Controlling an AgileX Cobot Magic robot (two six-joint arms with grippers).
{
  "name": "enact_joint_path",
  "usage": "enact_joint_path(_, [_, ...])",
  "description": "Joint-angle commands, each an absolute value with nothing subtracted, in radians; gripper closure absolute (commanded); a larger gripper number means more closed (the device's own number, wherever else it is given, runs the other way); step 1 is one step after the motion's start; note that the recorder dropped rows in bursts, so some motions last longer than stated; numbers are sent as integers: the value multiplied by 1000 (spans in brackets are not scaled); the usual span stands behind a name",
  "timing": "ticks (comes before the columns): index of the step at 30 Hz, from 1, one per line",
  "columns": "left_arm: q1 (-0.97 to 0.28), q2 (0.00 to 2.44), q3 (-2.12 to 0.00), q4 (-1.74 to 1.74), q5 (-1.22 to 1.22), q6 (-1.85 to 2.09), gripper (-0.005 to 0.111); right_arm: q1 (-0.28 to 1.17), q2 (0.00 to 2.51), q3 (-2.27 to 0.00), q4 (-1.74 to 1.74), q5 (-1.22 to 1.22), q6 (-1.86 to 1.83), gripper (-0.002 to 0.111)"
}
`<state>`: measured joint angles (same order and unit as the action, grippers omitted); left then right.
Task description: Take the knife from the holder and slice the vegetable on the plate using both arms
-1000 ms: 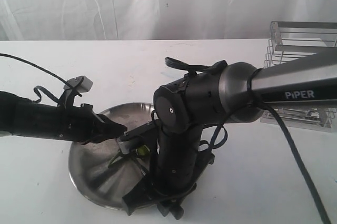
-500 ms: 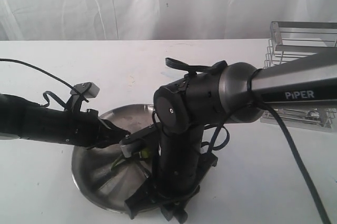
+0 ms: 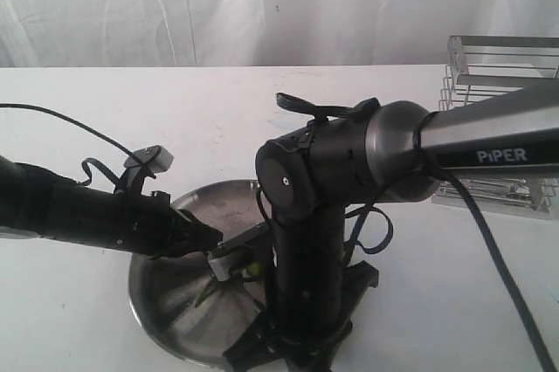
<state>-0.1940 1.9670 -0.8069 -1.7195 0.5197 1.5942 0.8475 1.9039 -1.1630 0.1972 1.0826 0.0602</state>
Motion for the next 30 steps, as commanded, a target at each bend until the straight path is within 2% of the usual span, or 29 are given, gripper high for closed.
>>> enact_joint_path(1, [-211,2015,-769,-1675,447,1563,107,842,1882,-1160,196,1149,67,108])
enact_joint_path(17, [-212,1827,-756,-1718,671,1566,107,842,1888,-1160,198,1069,96,108])
enact_joint_path(23, [-282,1827,-698,-1744,544,1655,107,842,1888,-1160,198,1048,100,108])
enact_joint_path(30, [-321,1827,-730,-1744,541,1709,107,842,1886,-1160,208,1146,102,108])
